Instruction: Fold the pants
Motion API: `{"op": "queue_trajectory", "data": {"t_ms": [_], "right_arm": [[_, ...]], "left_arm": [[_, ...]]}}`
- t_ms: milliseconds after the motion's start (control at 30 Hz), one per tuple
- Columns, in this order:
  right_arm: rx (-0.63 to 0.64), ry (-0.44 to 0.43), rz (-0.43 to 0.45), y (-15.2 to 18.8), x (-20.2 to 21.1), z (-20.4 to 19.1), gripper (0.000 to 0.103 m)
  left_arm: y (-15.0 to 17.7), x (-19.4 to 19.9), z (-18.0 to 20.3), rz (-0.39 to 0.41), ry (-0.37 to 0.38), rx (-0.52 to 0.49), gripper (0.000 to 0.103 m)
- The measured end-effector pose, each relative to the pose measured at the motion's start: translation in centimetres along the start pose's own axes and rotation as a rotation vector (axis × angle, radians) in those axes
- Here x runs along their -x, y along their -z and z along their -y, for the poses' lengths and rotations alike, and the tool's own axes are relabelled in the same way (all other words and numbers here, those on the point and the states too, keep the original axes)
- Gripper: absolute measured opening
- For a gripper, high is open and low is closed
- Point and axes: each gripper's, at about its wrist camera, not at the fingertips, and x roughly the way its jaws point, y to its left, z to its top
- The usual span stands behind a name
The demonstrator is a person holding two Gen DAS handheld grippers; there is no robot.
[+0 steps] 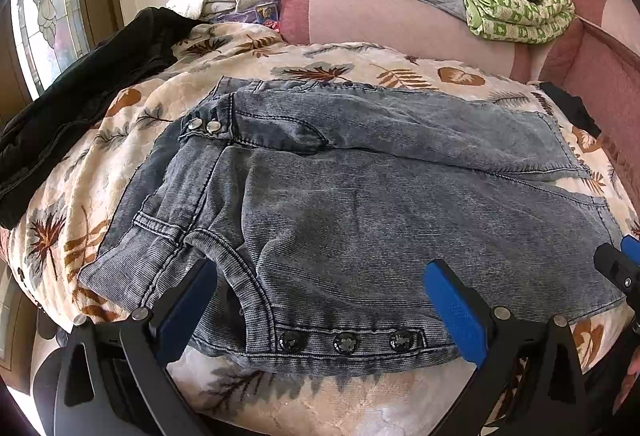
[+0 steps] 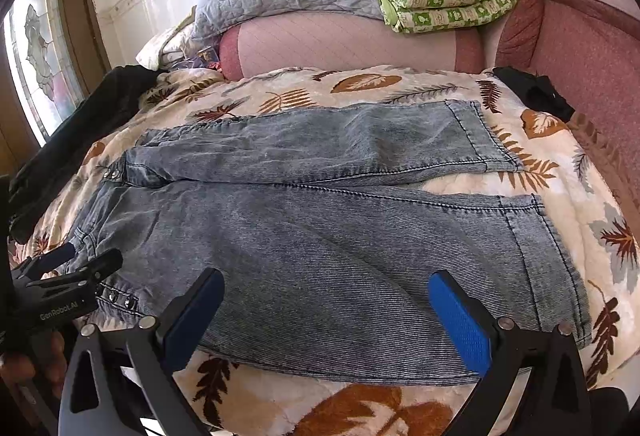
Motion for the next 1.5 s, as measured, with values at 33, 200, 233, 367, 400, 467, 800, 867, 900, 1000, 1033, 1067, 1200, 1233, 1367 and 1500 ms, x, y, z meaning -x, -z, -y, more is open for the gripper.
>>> {"op": "queue_trajectory", "data": {"t_ms": [33,200,233,367,400,467,800,867,900,1000,1033,1067,1200,1233,1367,1500], "right_arm": [[-0.005,-0.005,-0.001,0.0,0.0,0.1,0.103],[-0.06,-0.024,-0.033,-0.3,0.7,3.3,0.103],[-0.087,-0.022,-0.04,-0.4,1.0,4.6,0.103],[-0.307,-0.018,-0.078,-0.1,3.0,13.1,0.103],[-0.369,-0.019,-0.097,0.1,3.2,15.2,0.103],[-0.505,-0.02,-0.144,0.9,3.3,19.4,0.103],[-0.788,-0.172,-0.342,4.2,0.5,24.7,0.098],[-0.799,-0.172,-0.323,4.5,0.5,24.7,0.087],[-0.797,-0.173,-0.316,4.6,0.5,24.7,0.081],[-0.758,-0.14,-0.307,4.3,0.4,24.7,0.058],[-0.74,-0.128,-0.313,4.3,0.4,24.6,0.052],[-0.723,-0.103,-0.32,4.0,0.2,24.4,0.046],[-0.663,-0.057,-0.318,3.4,0.2,24.0,0.044],[-0.648,-0.053,-0.314,3.2,0.3,23.9,0.044],[-0.624,-0.048,-0.316,2.9,0.0,23.4,0.044],[-0.595,-0.039,-0.318,2.5,0.0,23.1,0.037]], "left_arm": [[0.0,0.0,0.0,-0.001,0.001,0.001,0.103],[-0.8,-0.1,-2.4,-0.009,0.024,0.057,0.103],[-1.2,-0.2,-3.5,-0.01,0.028,0.091,0.103],[-2.2,-1.2,-9.0,-0.061,0.039,0.268,0.103],[-2.2,-1.6,-10.3,-0.084,0.036,0.31,0.103],[-1.9,-2.1,-12.0,-0.115,0.029,0.361,0.103],[-0.3,-2.9,-14.5,-0.192,0.066,0.439,0.103],[-0.2,-3.0,-14.6,-0.195,0.076,0.447,0.103],[-0.1,-3.0,-14.7,-0.196,0.081,0.453,0.103],[0.0,-2.5,-15.4,-0.181,0.104,0.494,0.103],[0.1,-2.0,-15.9,-0.161,0.109,0.522,0.103],[0.1,-1.3,-16.5,-0.132,0.108,0.56,0.103],[0.4,0.0,-18.6,-0.09,0.073,0.619,0.103],[0.5,-0.4,-18.9,-0.108,0.073,0.624,0.103],[1.4,-2.5,-19.7,-0.191,0.099,0.65,0.081],[1.2,-2.7,-18.7,-0.215,0.006,0.589,0.045]]}}
